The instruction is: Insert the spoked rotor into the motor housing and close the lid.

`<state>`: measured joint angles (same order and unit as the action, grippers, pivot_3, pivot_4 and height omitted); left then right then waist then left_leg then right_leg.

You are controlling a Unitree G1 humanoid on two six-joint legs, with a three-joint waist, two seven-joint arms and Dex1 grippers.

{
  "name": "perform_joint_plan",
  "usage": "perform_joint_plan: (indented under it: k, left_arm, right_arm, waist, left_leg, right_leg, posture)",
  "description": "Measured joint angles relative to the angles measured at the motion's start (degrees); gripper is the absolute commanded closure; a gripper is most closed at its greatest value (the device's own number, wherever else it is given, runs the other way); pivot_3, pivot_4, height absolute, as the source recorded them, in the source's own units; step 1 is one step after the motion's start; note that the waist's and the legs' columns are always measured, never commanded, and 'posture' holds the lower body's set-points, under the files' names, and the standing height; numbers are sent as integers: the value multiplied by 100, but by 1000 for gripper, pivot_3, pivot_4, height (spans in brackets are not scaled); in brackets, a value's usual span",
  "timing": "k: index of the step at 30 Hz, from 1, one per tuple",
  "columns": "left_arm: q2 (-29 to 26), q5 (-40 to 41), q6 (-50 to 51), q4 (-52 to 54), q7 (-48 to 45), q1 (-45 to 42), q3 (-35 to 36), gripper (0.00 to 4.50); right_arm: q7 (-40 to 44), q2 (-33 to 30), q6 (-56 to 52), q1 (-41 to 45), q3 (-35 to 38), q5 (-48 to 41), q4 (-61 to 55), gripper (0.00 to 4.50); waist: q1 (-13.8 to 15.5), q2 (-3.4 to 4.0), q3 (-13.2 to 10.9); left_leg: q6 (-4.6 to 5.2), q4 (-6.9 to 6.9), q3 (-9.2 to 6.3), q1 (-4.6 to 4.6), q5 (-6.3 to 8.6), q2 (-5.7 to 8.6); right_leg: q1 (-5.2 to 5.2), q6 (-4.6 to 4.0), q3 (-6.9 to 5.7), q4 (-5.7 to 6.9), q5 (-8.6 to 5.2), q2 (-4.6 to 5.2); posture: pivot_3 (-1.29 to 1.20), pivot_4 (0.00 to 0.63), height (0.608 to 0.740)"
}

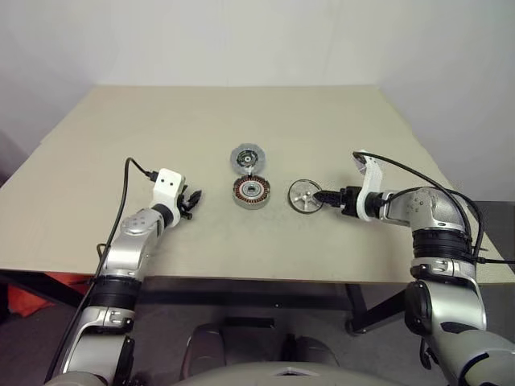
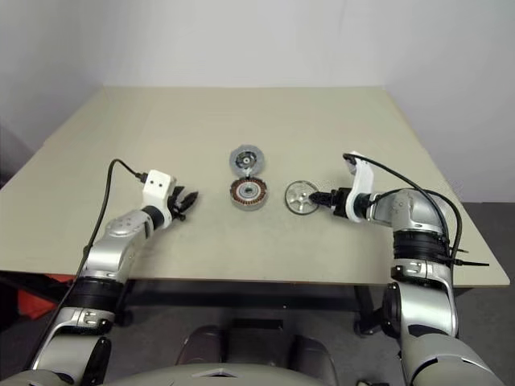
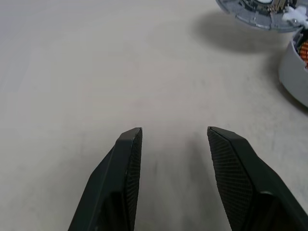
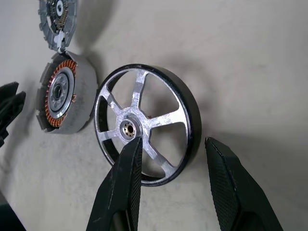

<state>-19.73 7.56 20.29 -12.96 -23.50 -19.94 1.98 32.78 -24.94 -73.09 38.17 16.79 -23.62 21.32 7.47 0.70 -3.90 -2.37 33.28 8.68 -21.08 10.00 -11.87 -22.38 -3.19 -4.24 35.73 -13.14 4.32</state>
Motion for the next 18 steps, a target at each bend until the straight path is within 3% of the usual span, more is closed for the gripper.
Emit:
perform_joint_plan:
  k: [8,17,18]
  left_arm:
    - [-4,-3,0,7,0,-20,-12,2227]
    - [-67,-5,0,6,-4,-22,-11,2227]
    - [-72,-7,0,6,-4,-23,-11,2227]
  right_arm:
    - [-607,854,-646,-14,650,-413,-360,2182]
    - [-1093,1256,-631,-48,962,-566,-397,2182]
    - [-1168,1331,-580,-48,982,-566,-397,2368]
  waist:
    - [-18,1,0]
    - [-18,1,0]
    - [-20,1,1]
  left_leg:
    - [-5,-7,-2,0,-3,0]
    - [-12,-11,-4,2,-7,0]
    - [-13,-12,-4,3,-7,0]
  right_leg:
    - [-2,0,0,0,0,0]
    - [-2,1,0,0,0,0]
    - [-2,1,0,0,0,0]
  posture:
    - [0,0,740]
    - [0,0,740]
    - [0,0,740]
